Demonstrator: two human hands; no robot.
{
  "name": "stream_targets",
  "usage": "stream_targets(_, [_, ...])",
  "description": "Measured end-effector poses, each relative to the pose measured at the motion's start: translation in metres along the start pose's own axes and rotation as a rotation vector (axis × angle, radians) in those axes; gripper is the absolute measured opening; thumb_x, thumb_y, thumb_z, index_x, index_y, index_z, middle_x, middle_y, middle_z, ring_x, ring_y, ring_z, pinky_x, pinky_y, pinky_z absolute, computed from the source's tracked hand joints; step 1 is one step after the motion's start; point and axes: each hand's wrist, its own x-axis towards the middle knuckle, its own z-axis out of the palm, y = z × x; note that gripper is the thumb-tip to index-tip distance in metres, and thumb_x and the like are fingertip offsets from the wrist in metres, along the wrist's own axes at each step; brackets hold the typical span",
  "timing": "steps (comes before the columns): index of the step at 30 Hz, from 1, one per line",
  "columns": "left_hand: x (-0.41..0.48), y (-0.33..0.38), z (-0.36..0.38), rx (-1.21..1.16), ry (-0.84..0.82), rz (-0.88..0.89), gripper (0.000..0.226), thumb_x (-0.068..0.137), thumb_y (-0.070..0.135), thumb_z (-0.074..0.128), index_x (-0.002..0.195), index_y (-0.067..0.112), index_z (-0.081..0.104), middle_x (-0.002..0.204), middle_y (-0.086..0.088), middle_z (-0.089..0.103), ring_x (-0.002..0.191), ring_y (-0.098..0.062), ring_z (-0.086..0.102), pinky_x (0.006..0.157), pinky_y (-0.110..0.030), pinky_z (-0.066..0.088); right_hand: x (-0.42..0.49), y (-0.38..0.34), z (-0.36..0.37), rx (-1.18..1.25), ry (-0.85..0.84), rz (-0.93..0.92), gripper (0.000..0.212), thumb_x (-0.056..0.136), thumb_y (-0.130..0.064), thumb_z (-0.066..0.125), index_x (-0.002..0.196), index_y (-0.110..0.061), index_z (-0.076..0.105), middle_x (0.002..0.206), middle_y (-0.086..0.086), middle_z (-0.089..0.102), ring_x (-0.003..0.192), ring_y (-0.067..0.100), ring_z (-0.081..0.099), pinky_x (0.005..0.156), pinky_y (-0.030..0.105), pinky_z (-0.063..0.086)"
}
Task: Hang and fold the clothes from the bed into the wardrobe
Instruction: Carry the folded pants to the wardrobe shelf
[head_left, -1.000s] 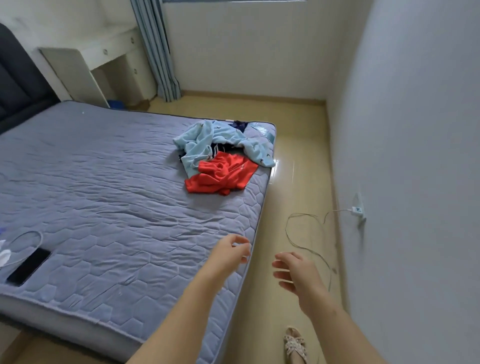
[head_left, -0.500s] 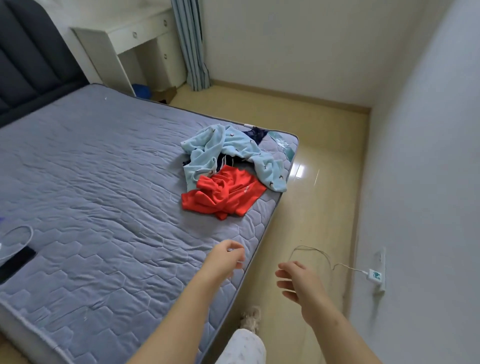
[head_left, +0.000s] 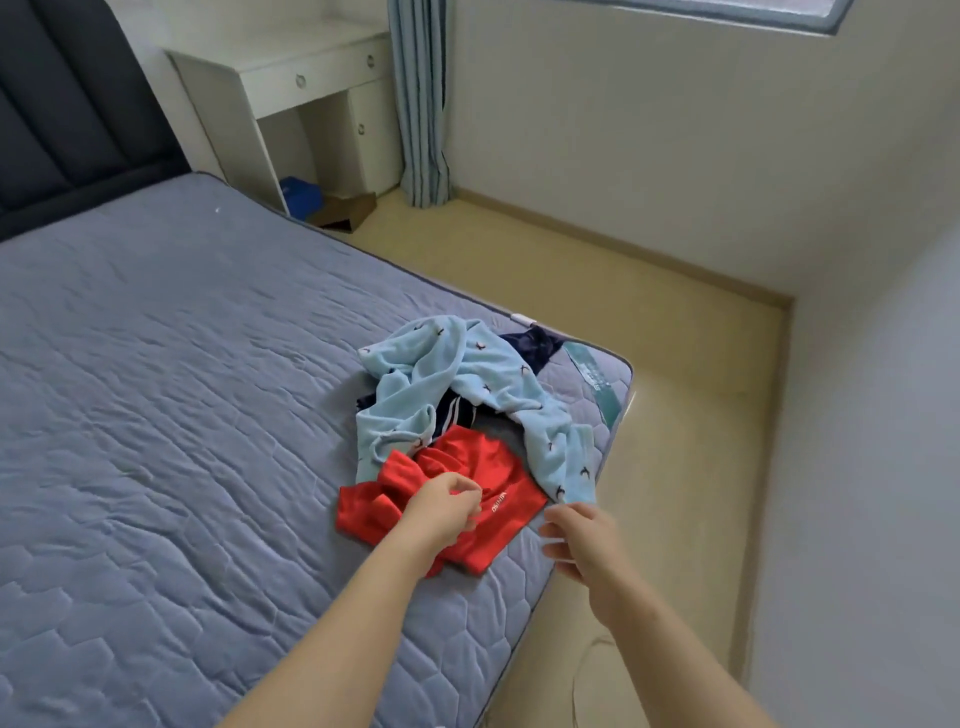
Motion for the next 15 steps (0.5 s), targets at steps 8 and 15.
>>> stream_targets(8, [0.101,0.032,-0.011,-0.035,0.074,-0.085,0.01,0.093,0.014,0.048,0.09,0.017,0.056,0.077,0.002,0.059,0.064,-0.008,0.054,0.051,-0.015,0.038,0.104,-0.046,0.026,-0.064,-0.133,0.105,0.009,0.088,-0.007,0.052,0.08,-0.009,0.057,0.065,0.003,0.055,0.051,0.014,0.046,0.043,0.015,0.033])
stream_targets(15, [0.21,0.045,-0.001,-0.151,0.268,-0.224,0.019,0.091,0.009,0.047,0.078,0.02,0.055,0.072,0.002,0.058,0.06,-0.009,0.052,0.041,-0.011,0.035,0.23,-0.086,0.029,-0.236,-0.255,0.191,0.011,0.088,-0.007,0.051,0.079,-0.01,0.056,0.065,0.003,0.055,0.049,0.013,0.045,0.043,0.018,0.033])
